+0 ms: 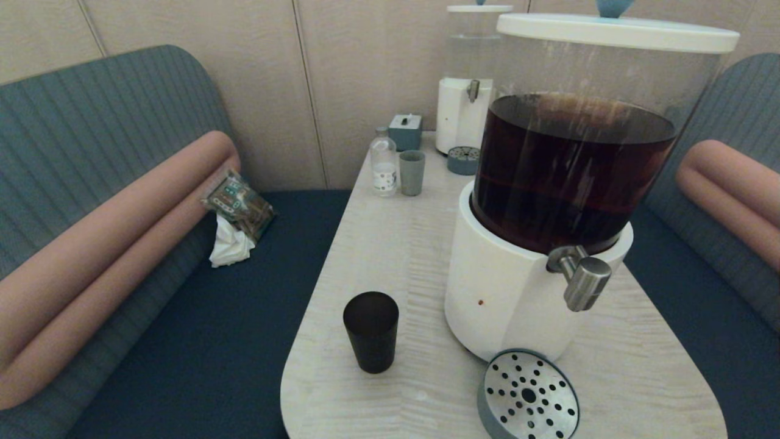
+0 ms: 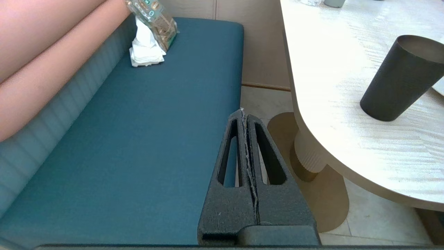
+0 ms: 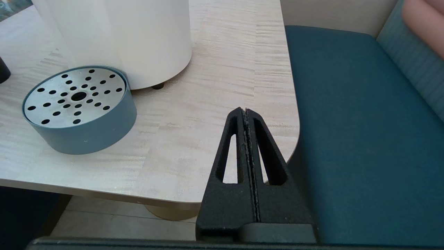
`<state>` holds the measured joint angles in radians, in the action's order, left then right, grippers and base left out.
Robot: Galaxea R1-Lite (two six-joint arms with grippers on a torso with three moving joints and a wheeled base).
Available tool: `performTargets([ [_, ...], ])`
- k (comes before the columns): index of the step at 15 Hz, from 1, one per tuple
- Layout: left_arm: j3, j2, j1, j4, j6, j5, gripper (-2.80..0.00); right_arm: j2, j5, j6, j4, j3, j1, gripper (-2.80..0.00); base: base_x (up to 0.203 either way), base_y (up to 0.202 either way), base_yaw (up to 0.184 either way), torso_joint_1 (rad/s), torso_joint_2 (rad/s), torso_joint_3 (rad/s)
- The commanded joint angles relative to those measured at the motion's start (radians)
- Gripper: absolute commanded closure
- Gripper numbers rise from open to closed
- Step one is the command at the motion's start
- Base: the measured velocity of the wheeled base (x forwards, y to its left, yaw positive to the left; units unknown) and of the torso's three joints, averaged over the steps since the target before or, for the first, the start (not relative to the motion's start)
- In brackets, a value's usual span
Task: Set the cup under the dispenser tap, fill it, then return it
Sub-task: Pick up the cup
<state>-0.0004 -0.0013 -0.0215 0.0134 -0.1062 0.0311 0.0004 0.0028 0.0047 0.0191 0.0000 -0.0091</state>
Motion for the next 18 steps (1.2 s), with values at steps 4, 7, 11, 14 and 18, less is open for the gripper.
performTargets([
  [4,-0.001,-0.002,0.000,0.000,0.004,0.001,0.00,-0.002,0.000,0.000,0.001,0.006,0.000,0.00,0.000,0.000,0.000,0.000,0.00,0.000],
  [7,-0.011,-0.002,0.000,-0.003,0.030,-0.002,0.00,-0.002,0.000,0.000,0.001,0.006,0.000,0.00,0.000,0.000,0.000,0.000,0.00,0.000],
  [11,-0.218,0.004,0.000,-0.124,0.014,-0.027,0.00,-0.002,0.000,0.000,0.001,0.006,0.000,0.00,0.000,0.000,0.000,0.000,0.00,0.000],
  [14,-0.382,0.024,0.001,-0.283,0.011,-0.217,0.00,-0.002,0.000,0.000,0.001,0.006,0.000,0.00,0.000,0.000,0.000,0.000,0.00,0.000],
  [18,-0.415,0.185,-0.001,-0.230,0.001,-0.385,0.00,-0.002,0.000,0.000,0.001,0.006,0.000,0.00,0.000,0.000,0.000,0.000,0.00,0.000],
])
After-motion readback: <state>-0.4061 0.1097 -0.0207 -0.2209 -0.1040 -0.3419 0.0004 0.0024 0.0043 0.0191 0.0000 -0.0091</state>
